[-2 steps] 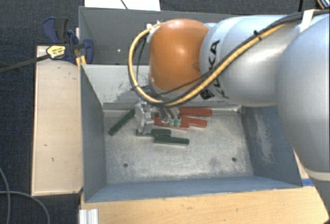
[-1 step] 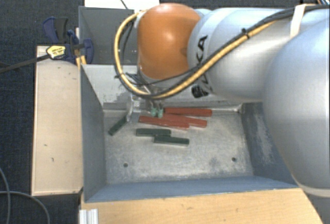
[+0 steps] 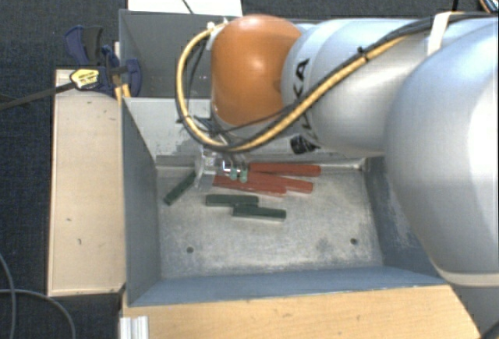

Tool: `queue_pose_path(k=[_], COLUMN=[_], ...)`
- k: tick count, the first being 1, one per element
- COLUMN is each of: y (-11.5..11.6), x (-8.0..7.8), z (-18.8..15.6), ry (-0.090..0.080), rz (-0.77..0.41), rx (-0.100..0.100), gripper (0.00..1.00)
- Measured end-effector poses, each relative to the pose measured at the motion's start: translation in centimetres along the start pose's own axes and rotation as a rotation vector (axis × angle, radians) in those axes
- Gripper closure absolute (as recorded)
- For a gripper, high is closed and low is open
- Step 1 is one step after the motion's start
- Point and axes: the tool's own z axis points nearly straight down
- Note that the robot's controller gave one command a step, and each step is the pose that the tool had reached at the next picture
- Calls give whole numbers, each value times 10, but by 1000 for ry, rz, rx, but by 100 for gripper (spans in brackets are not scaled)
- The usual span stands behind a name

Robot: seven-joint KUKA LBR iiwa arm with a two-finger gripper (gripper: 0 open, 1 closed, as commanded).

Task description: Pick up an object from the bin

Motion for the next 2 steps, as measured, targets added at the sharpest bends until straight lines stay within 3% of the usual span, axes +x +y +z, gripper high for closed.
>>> queue_pose_path(k=[1, 2], y=[18, -2], x=[-8, 19], z=[-48, -8], ry=[-9, 0], rz=[-52, -189], rx=[-4, 0], gripper=[100, 100])
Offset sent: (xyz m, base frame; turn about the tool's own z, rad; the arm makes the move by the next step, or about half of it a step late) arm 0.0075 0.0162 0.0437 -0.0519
